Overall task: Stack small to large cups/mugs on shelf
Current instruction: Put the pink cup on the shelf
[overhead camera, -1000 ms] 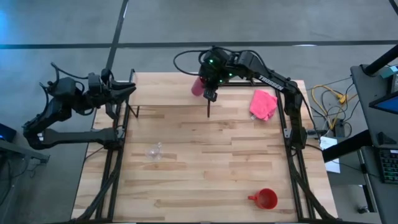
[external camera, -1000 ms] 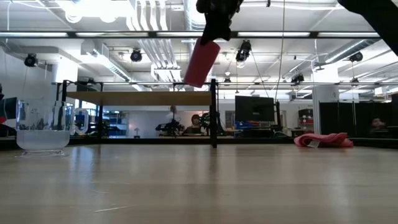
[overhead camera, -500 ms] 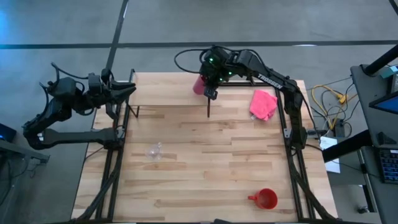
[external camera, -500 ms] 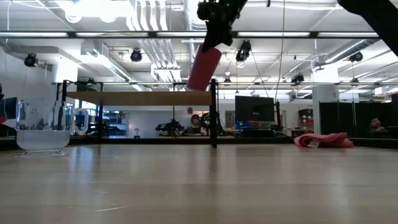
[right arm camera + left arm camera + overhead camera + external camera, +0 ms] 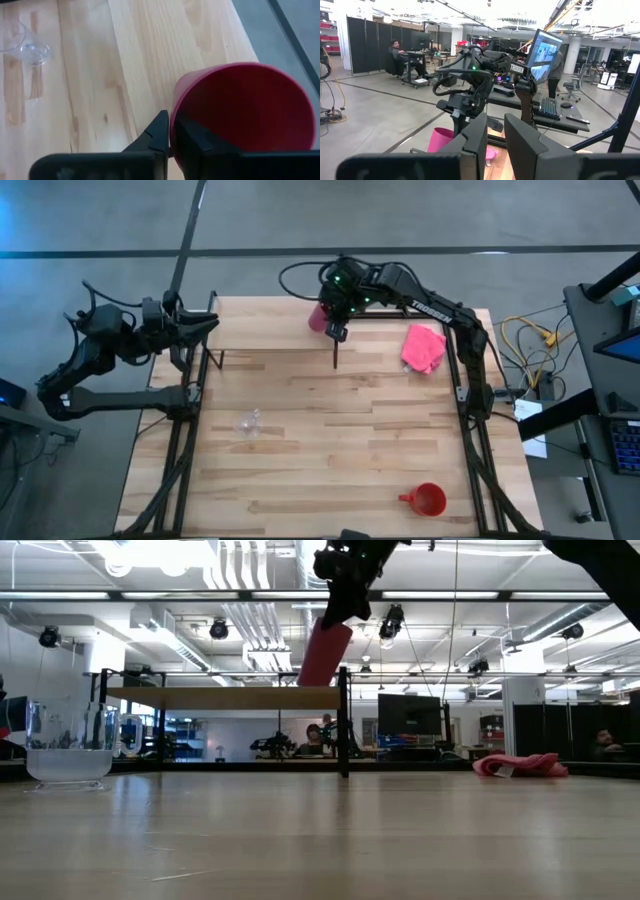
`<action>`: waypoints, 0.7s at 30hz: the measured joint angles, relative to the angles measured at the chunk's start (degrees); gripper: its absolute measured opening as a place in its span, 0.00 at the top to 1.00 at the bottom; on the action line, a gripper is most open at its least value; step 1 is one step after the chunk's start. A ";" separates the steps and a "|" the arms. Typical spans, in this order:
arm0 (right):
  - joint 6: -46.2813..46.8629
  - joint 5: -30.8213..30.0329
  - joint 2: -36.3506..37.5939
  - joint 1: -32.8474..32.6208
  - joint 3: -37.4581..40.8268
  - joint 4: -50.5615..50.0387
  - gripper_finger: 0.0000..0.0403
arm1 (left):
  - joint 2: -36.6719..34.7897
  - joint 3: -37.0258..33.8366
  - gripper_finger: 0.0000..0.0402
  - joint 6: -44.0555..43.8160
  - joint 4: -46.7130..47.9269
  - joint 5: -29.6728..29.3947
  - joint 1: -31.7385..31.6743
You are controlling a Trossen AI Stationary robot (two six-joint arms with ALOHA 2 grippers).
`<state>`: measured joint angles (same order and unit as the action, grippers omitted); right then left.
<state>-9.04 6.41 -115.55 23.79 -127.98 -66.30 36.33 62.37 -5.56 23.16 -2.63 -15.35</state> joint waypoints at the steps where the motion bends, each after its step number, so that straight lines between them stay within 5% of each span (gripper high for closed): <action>1: 0.00 -0.02 -0.02 0.00 0.02 0.47 0.92 | -0.04 0.00 0.87 0.00 0.01 0.00 0.00; 10: -0.35 -0.02 -0.02 0.00 0.02 3.16 0.80 | 0.02 0.00 0.87 -0.02 0.01 0.00 0.02; 21: -0.56 -0.01 -0.02 -0.01 0.00 9.44 0.79 | -0.01 0.00 0.87 -0.02 0.02 0.00 0.02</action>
<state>-9.60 6.40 -115.57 23.78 -127.98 -56.86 36.32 62.37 -5.58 23.18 -2.63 -15.33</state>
